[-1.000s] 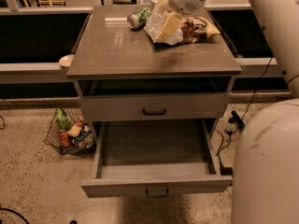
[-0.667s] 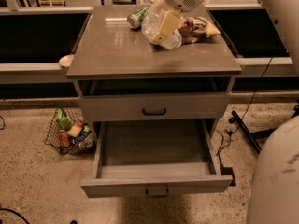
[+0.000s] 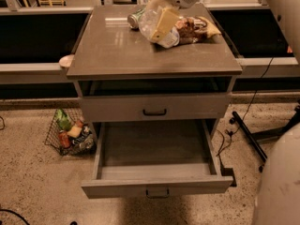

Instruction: Place blue plastic bottle into middle drawer

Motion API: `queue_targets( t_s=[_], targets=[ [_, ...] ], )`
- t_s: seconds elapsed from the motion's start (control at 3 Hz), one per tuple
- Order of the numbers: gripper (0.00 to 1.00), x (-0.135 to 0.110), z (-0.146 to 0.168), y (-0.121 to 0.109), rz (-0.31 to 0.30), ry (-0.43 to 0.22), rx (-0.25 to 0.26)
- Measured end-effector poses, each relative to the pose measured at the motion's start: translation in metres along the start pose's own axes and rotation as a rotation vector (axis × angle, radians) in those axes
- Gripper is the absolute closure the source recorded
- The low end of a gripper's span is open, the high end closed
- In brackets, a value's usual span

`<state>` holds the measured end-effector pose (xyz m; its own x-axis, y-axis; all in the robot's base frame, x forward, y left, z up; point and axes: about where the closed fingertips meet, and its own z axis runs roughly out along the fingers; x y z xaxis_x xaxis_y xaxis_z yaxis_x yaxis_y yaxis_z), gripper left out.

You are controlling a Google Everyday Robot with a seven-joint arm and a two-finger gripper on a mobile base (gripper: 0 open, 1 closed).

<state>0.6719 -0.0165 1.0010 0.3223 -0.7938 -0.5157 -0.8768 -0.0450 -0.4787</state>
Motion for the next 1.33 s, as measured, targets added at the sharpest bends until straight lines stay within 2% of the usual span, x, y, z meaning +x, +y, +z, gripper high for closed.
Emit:
queue_targets(
  t_s=[0.33, 0.67, 1.0, 1.33],
  targets=[
    [1.00, -0.028, -0.021, 0.017, -0.028, -0.065, 0.016],
    [1.00, -0.048, -0.027, 0.047, -0.013, -0.153, 0.001],
    [1.00, -0.055, -0.008, 0.098, 0.085, -0.255, -0.045],
    [1.00, -0.049, 0.025, 0.139, 0.176, -0.301, -0.113]
  ],
)
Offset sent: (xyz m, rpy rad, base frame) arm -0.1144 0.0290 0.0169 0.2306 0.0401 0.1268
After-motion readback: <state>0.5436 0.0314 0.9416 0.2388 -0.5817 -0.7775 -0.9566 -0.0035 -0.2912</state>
